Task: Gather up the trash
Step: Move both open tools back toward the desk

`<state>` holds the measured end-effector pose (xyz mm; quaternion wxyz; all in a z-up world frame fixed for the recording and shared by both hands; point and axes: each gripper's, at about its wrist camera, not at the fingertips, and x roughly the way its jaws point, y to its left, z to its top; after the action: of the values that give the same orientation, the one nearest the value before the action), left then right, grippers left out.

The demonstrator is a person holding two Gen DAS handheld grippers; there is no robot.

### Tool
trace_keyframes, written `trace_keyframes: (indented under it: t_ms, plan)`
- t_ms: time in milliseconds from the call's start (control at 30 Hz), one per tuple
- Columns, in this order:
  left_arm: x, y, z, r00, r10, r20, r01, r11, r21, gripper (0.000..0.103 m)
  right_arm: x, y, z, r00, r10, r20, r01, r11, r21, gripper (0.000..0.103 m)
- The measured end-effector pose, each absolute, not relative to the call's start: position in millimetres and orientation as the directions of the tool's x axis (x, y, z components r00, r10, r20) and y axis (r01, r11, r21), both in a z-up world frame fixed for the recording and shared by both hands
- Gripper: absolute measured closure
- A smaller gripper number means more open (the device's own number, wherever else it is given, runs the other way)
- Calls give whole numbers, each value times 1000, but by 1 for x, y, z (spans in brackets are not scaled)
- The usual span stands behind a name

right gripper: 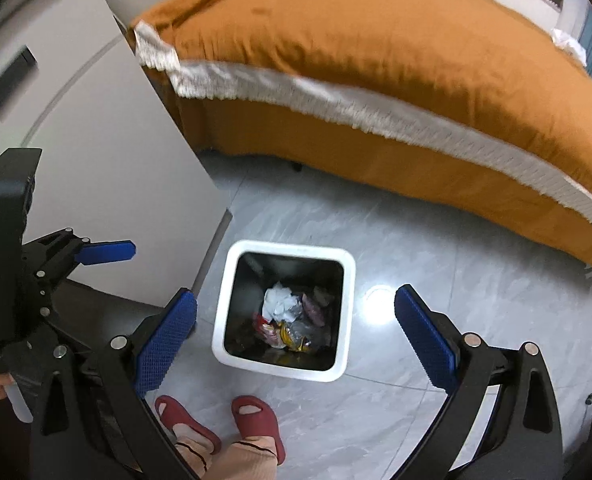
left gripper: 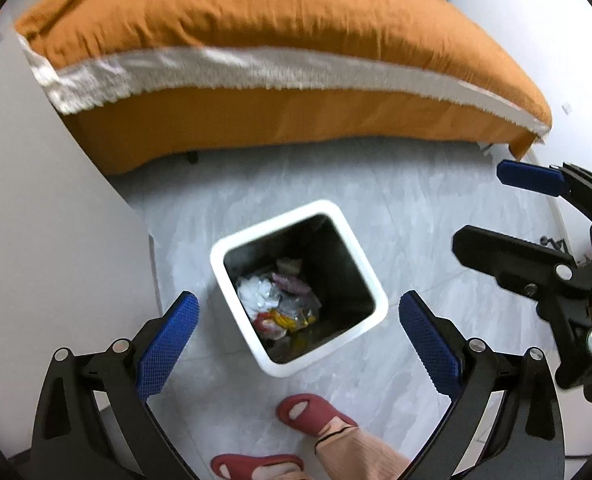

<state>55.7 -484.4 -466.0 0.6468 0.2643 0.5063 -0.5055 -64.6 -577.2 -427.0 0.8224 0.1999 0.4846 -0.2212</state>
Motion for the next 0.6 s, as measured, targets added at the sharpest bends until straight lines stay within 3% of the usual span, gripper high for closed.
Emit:
trace_keyframes:
  t_ms: [600]
  plan:
    - [41,-471,-294,104,-517,-850,930,354,-102,5,-95,-574,-270,587,-282,-759,544,832,112,5]
